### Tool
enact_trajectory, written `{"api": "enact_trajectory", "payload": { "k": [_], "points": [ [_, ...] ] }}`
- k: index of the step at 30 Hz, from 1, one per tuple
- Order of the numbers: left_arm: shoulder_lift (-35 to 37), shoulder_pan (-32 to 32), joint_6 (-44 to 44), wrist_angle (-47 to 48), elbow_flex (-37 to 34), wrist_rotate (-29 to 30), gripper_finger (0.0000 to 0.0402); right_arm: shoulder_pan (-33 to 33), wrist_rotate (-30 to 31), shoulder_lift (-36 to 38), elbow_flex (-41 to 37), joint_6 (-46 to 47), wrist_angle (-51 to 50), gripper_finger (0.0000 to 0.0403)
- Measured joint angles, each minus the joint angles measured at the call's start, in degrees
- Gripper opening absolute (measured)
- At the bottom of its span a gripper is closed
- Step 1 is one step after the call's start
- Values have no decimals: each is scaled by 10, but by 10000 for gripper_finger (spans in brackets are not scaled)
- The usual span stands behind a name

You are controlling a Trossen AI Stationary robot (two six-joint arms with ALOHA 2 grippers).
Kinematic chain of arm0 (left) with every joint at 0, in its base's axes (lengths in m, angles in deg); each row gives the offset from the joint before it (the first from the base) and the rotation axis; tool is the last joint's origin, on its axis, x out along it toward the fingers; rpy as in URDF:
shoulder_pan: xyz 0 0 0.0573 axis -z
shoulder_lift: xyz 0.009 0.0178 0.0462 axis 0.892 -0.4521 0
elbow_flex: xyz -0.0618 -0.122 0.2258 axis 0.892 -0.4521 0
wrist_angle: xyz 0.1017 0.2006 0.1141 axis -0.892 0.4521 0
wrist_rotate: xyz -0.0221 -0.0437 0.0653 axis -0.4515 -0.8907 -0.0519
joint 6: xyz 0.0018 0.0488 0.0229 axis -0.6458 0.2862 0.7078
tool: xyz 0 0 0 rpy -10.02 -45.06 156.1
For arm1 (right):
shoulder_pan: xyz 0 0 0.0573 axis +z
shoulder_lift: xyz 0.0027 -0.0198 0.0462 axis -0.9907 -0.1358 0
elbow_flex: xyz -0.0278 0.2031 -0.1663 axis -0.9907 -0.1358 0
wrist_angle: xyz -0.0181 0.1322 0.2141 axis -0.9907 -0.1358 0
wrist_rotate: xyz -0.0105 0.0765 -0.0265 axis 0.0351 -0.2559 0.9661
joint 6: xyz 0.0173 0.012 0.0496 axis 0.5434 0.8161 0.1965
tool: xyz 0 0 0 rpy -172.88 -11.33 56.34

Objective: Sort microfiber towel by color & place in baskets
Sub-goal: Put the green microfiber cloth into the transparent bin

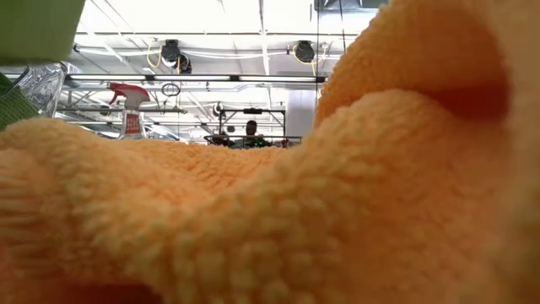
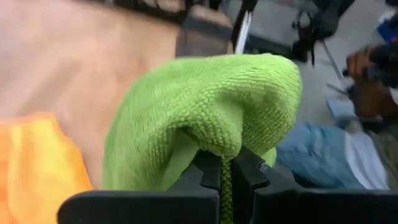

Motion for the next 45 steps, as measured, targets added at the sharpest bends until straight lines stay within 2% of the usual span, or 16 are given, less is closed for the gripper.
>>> {"api": "enact_trajectory", "payload": {
  "k": [7, 15, 22, 26, 28, 33, 38, 45],
  "points": [
    [7, 18, -171, 122, 0, -133, 7, 0, 0, 0, 0, -4, -1, 178],
    [8, 37, -367, 252, 0, -235, 13, 0, 0, 0, 0, -4, -11, 178],
    [8, 61, -523, 246, 0, -417, 15, 0, 0, 0, 0, -3, -24, 178],
    [8, 67, -568, 247, 0, -477, 15, 0, 0, 0, 0, -5, -22, 178],
    [8, 67, -574, 251, 0, -476, 16, 0, 0, 0, 0, -7, -21, 178],
    [6, 45, -547, 275, 0, -426, 16, 0, 0, 0, 0, -8, -20, 178],
    [-7, -1, -443, 272, 0, -383, 16, 0, 0, 0, 0, -7, -21, 178],
    [-50, -66, -297, 226, 0, -383, 17, 0, 0, 0, 0, -7, -21, 178]
  ]
}}
